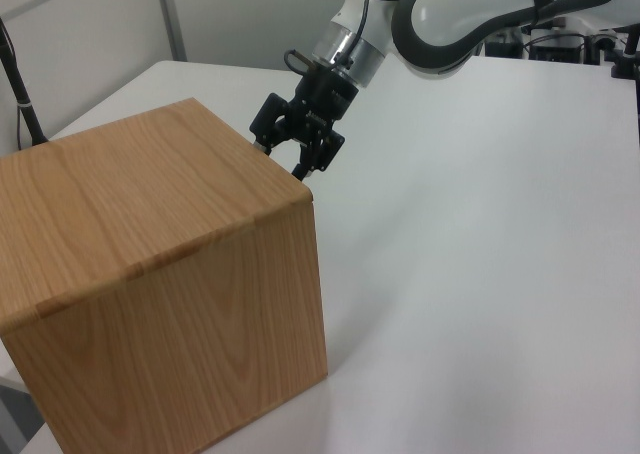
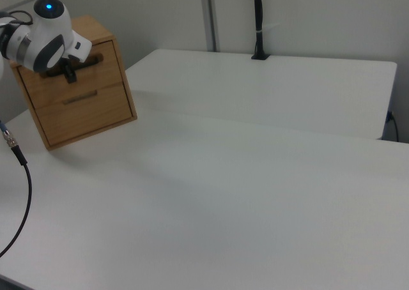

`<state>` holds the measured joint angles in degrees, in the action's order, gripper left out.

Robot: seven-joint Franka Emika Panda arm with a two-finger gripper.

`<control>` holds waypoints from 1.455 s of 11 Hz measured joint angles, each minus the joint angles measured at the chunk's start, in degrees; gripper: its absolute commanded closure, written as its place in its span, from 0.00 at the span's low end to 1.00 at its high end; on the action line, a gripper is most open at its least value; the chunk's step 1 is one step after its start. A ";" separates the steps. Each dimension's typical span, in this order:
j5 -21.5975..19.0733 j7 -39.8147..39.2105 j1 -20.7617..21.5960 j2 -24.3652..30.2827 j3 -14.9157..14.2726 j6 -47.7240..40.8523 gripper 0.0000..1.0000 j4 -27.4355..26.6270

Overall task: Open the drawer by sliding it
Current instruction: 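Move the open gripper down to the black drawer handle, then hook the handle and pull the drawer out of the wooden cabinet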

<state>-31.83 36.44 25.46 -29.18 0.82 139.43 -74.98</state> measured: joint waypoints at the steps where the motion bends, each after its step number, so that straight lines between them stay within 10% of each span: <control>1: -0.14 -0.03 0.13 0.00 0.12 1.33 0.96 0.24; 8: -1.12 -0.05 -0.32 0.64 0.17 2.29 1.00 -0.69; 16: -2.66 -9.98 -9.45 19.64 -3.57 -17.11 1.00 -20.19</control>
<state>-34.48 26.47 16.01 -9.54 -2.75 122.33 -95.17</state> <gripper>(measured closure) 0.502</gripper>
